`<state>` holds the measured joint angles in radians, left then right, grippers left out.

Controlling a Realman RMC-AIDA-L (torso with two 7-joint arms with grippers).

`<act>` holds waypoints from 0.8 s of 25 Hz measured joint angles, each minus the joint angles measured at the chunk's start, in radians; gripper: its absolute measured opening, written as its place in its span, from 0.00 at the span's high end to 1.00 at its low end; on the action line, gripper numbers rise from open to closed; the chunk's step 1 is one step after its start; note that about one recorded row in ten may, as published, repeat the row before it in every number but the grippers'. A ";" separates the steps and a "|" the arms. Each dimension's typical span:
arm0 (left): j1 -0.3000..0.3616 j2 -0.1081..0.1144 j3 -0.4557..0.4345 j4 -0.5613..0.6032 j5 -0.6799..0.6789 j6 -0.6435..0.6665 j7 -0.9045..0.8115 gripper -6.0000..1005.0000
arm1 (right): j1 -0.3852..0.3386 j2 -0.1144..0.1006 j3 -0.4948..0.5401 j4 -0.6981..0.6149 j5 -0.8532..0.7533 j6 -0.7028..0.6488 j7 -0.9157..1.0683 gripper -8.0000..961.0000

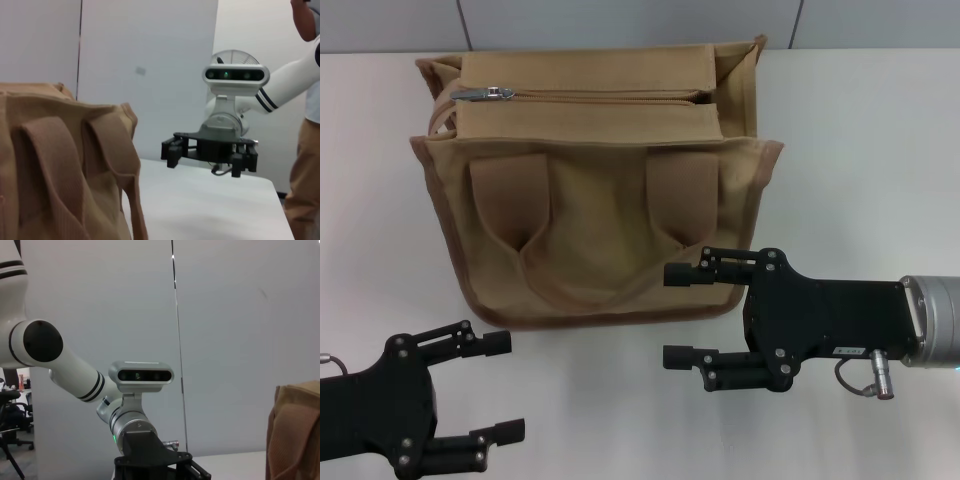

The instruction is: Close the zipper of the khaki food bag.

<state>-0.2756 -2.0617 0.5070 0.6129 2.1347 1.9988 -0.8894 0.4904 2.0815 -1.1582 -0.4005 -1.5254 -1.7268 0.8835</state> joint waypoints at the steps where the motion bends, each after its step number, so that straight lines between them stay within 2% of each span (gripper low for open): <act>1: 0.000 -0.001 0.007 0.009 0.000 0.000 -0.009 0.20 | 0.000 0.000 0.000 0.000 0.000 0.001 0.000 0.24; 12: 0.004 -0.004 0.030 0.044 -0.001 -0.004 -0.018 0.20 | -0.001 0.003 0.000 -0.001 0.000 0.001 -0.002 0.24; 20: 0.007 -0.005 -0.004 0.038 -0.027 -0.006 -0.011 0.20 | -0.001 0.004 0.000 0.003 0.001 0.002 -0.006 0.24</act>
<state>-0.2683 -2.0664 0.5030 0.6507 2.1080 1.9930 -0.9002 0.4896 2.0856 -1.1581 -0.3971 -1.5243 -1.7250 0.8776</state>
